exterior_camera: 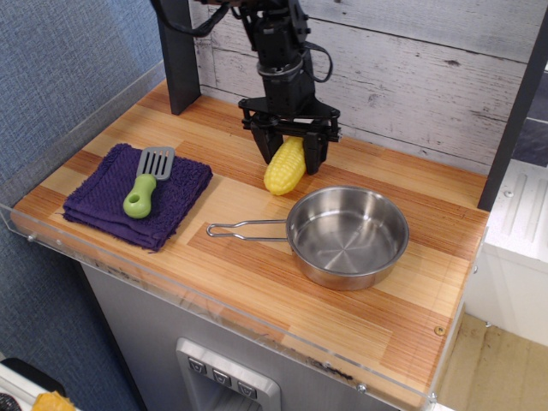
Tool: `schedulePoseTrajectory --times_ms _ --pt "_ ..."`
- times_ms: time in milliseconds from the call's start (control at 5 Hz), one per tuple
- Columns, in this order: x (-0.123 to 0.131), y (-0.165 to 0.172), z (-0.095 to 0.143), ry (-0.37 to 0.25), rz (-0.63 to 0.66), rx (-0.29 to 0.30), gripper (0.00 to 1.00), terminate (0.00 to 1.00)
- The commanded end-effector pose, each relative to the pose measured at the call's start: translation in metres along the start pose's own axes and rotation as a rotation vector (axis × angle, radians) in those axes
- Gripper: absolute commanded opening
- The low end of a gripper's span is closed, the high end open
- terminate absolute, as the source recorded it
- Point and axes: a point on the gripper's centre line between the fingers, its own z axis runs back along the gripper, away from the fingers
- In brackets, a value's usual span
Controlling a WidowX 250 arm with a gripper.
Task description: Move the corn and place into the pot
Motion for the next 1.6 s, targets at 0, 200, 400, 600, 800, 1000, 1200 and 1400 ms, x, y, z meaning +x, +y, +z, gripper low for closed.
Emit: schedulePoseTrajectory --times_ms 0,200,400,600,800,1000,1200,1400 --pt "-0.003 0.002 0.013 0.003 -0.017 0.000 0.00 0.00" --pt "-0.006 -0.005 0.054 -0.053 -0.015 0.009 0.00 0.00" --pt "-0.013 -0.010 0.085 -0.095 0.002 0.011 0.00 0.00" --pt "-0.022 -0.014 0.103 -0.122 0.027 0.001 0.00 0.00" --pt "-0.024 -0.032 0.096 -0.108 -0.003 -0.044 0.00 0.00" --pt "-0.028 -0.059 0.071 -0.050 -0.067 -0.050 0.00 0.00" --pt "-0.036 -0.083 0.045 -0.013 -0.108 -0.056 0.00 0.00" --pt "-0.043 -0.098 0.024 0.036 -0.130 -0.067 0.00 0.00"
